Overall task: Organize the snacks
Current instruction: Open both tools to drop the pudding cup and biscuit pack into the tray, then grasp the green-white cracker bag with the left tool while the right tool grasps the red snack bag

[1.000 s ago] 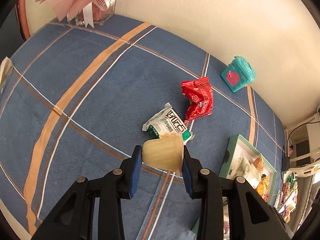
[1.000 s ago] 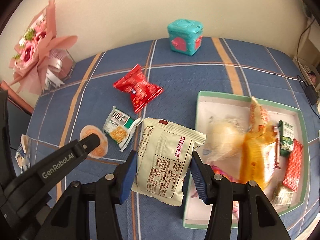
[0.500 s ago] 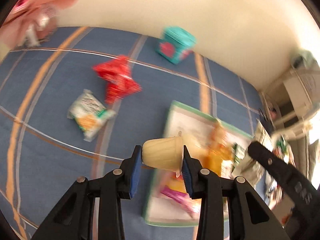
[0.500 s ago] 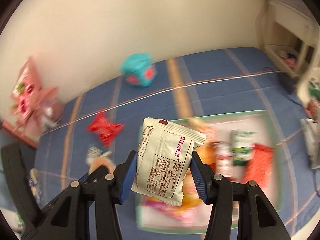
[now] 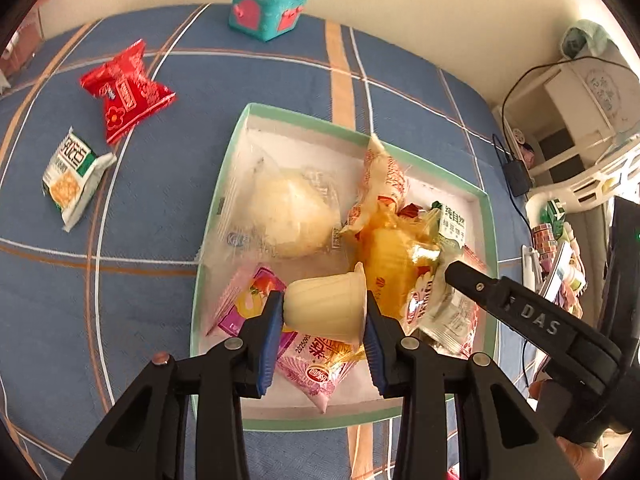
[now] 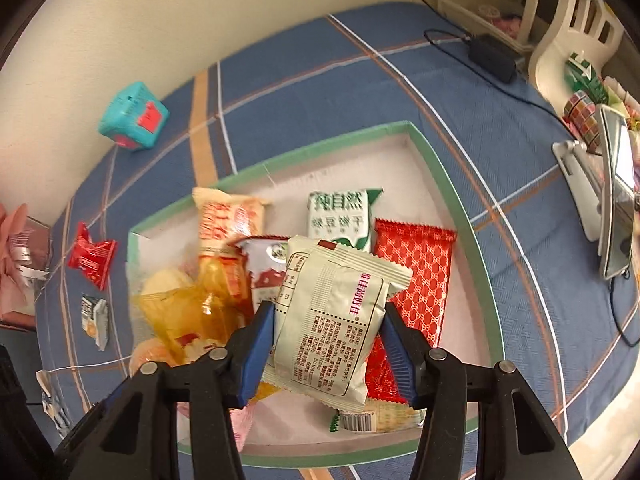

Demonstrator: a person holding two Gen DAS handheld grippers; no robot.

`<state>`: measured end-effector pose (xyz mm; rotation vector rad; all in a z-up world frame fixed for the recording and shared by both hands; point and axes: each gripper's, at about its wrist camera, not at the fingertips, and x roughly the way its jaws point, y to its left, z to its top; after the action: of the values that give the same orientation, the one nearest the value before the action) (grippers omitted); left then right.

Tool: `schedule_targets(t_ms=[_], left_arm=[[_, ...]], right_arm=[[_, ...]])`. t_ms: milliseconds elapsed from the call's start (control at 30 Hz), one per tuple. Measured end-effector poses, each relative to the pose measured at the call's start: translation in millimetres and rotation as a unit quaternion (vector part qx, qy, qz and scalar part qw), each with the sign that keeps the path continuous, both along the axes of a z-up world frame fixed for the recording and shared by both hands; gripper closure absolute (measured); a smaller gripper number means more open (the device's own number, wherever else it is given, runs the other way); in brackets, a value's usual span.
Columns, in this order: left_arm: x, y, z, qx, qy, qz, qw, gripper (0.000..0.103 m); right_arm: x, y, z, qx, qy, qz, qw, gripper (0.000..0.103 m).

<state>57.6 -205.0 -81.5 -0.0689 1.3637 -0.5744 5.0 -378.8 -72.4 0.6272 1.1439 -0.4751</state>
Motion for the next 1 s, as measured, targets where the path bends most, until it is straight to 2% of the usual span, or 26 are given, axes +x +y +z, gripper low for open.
schedule_targets(t_ms=[33, 67, 100, 300, 367, 433, 533, 667, 833, 1000], left_arm=[[1, 1, 0, -0.005, 0.002, 0.002, 1.0000, 0.061], [3, 4, 2, -0.017, 0.006, 0.006, 0.9998, 0.054], [5, 8, 5, -0.030, 0.009, 0.010, 0.9995, 0.048], [23, 44, 24, -0.070, 0.002, 0.061, 0.9957, 0.045], [36, 67, 26, -0.060, -0.012, 0.101, 0.9930, 0.040], [49, 93, 25, -0.034, -0.028, 0.145, 0.9884, 0.037], [67, 128, 11, -0.004, -0.026, 0.200, 0.9795, 0.035], [89, 167, -10, -0.013, -0.003, 0.255, 0.9668, 0.034], [106, 185, -25, -0.043, 0.015, 0.290, 0.9559, 0.034], [123, 188, -31, -0.029, 0.003, 0.295, 0.9551, 0.034]], right_arm=[[0, 0, 1, 0.000, -0.005, -0.001, 1.000, 0.038], [0, -1, 4, -0.002, -0.009, -0.001, 1.000, 0.031], [0, 0, 7, -0.007, -0.013, 0.000, 1.000, 0.029], [6, 17, 40, -0.041, -0.052, 0.018, 0.998, 0.029], [15, 28, 54, -0.054, -0.073, 0.039, 0.995, 0.028], [26, 43, 65, -0.053, -0.095, 0.064, 0.992, 0.028], [45, 69, 70, -0.046, -0.117, 0.101, 0.987, 0.028], [83, 110, 61, -0.033, -0.126, 0.161, 0.978, 0.027], [138, 152, 34, 0.000, -0.108, 0.217, 0.970, 0.027], [182, 183, 20, -0.028, -0.085, 0.267, 0.960, 0.027]])
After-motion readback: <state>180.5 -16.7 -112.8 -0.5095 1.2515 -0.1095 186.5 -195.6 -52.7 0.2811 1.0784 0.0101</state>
